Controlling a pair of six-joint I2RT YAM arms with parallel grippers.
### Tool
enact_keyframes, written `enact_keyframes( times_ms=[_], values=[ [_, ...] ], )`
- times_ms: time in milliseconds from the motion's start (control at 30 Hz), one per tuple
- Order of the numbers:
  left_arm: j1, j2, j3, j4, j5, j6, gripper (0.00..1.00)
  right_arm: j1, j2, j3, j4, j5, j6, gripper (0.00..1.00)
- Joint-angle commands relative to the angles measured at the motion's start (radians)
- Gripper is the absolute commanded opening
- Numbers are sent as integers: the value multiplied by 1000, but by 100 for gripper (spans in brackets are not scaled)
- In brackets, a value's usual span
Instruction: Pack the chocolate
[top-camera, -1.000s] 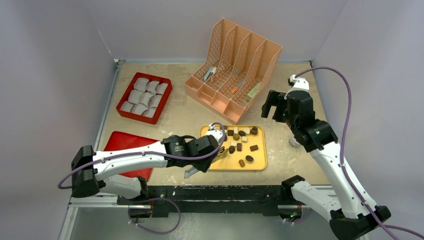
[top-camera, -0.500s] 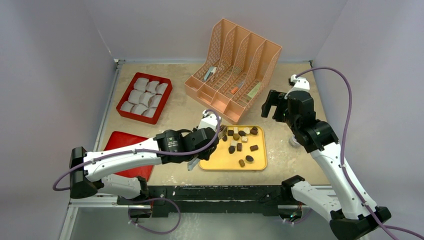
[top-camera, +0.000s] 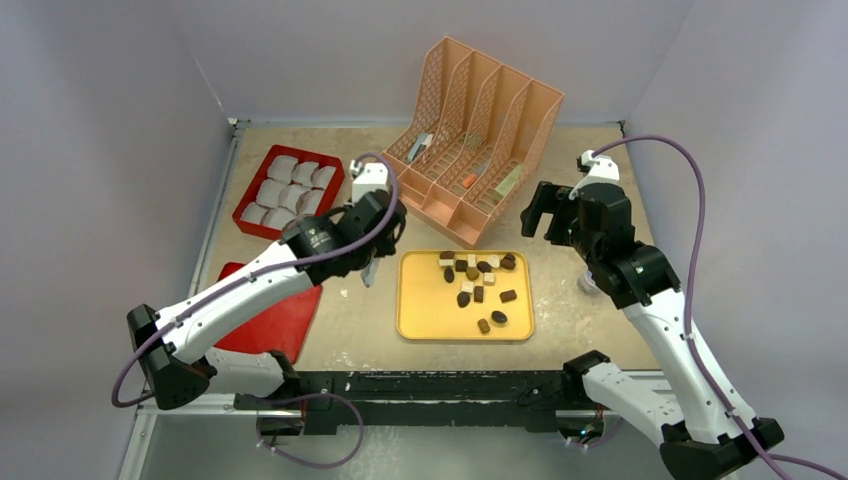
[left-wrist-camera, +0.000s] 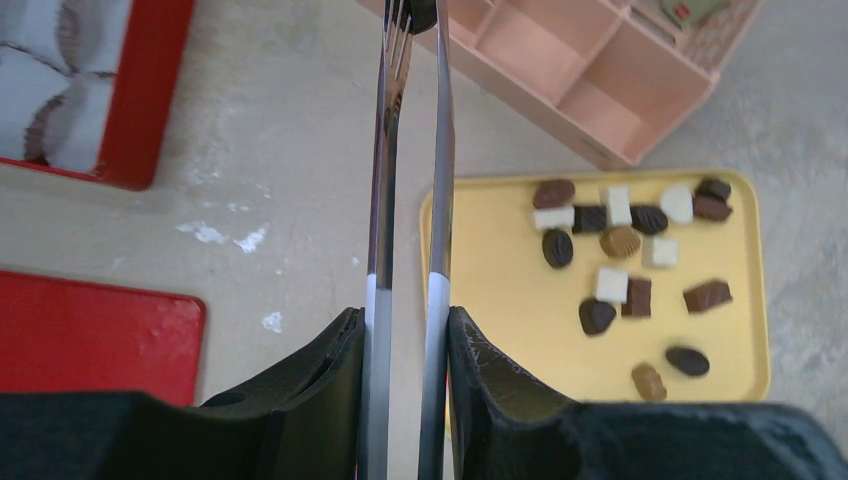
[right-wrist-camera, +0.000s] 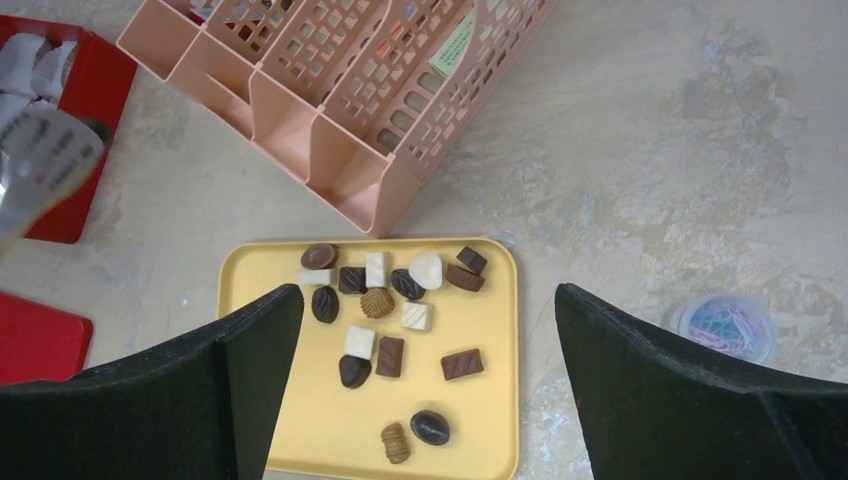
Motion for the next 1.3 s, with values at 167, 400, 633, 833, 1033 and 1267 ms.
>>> enact_keyframes(
  times_ms=[167,400,633,833,1033,1267],
  values=[
    [312,65,122,59,22,104,10,-2,-14,12,42,-22,-5,98],
    [615,159,162,132,203,111,9,-2,9,24,43,-42,-23,98],
    [784,252,186,238,306,107,9,-2,20,42,63,-47,-31,97],
    [793,331,196,292,367,91,9,-2,27,50,68,-54,-26,97],
    [794,354,163,272,379,108,10,-2,36,55,61,-49,-20,97],
    [794,352,117,279,356,145,12,-2,43,52,64,-58,-14,96]
  ],
)
